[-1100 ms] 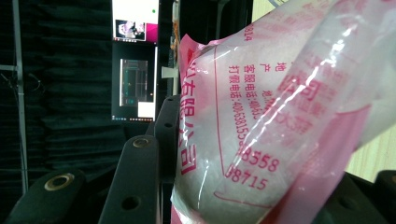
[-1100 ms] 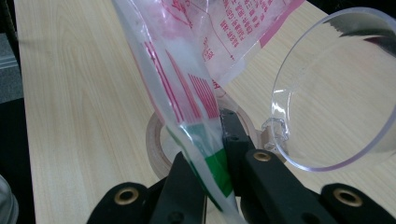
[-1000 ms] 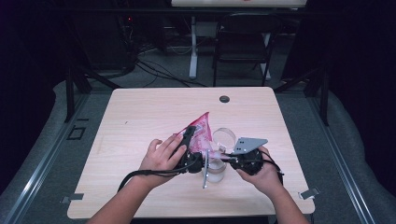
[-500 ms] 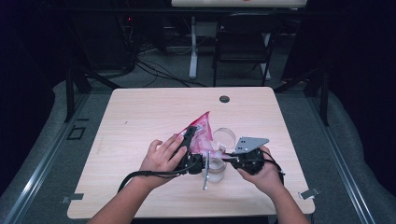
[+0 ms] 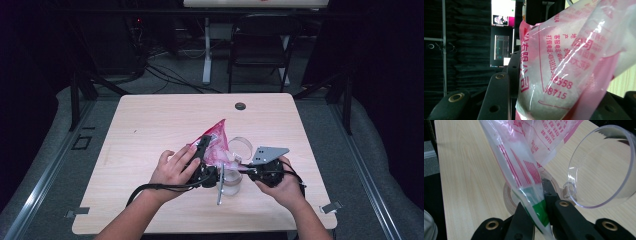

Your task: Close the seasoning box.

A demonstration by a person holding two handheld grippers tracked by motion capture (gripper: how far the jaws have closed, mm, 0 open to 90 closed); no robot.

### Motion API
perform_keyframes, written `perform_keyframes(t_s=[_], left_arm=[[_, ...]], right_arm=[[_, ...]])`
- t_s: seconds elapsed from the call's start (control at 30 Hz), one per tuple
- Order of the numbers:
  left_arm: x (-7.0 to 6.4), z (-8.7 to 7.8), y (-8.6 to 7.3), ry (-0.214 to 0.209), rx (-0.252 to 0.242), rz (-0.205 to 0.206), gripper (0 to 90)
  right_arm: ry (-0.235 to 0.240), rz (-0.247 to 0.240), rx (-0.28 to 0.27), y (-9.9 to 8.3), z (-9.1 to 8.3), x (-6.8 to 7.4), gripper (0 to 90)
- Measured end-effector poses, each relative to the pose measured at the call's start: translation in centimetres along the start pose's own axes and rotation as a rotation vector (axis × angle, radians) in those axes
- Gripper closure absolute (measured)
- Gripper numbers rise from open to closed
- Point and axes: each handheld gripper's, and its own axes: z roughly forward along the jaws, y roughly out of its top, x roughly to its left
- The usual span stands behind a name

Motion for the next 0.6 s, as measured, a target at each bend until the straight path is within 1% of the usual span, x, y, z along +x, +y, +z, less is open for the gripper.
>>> perform_keyframes(t_s=[0.17, 0.23, 0.27, 0.33, 0.37, 0.5, 0.53, 0.57, 0.6], left_arm=[[0.01, 0.00, 0.04, 0.007, -0.005, 0.003, 62.7], [-0.02, 0.00, 0.06, 0.001, -0.004, -0.005, 62.7], [0.05, -0.01, 0.10, 0.006, -0.006, 0.002, 62.7], [0.03, 0.05, 0.10, 0.011, -0.016, -0.003, 62.6], [0.11, -0.03, 0.18, 0.006, -0.005, 0.000, 62.7], [0.23, -0.13, 0.35, 0.010, -0.008, 0.002, 62.6], [0.19, -0.16, 0.36, 0.006, -0.007, -0.008, 62.6], [0.31, -0.20, 0.42, 0.011, -0.007, 0.003, 62.6], [0.28, -0.23, 0.44, 0.010, -0.008, 0.001, 62.6]], right_arm=[[-0.001, 0.001, 0.000, -0.01, -0.01, -0.01, 89.8], [0.000, 0.002, -0.001, -0.01, -0.05, -0.02, 89.8], [-0.001, 0.003, -0.002, -0.01, -0.09, -0.03, 89.8], [0.002, 0.001, -0.002, 0.00, -0.16, -0.06, 89.8], [0.002, 0.001, -0.002, 0.01, -0.19, -0.07, 89.8], [0.002, -0.003, -0.001, 0.07, -0.43, -0.15, 89.8], [0.003, -0.001, -0.002, 0.07, -0.48, -0.16, 89.8], [0.003, -0.001, -0.003, 0.08, -0.52, -0.16, 89.8], [0.006, -0.002, -0.001, 0.08, -0.55, -0.15, 89.7]])
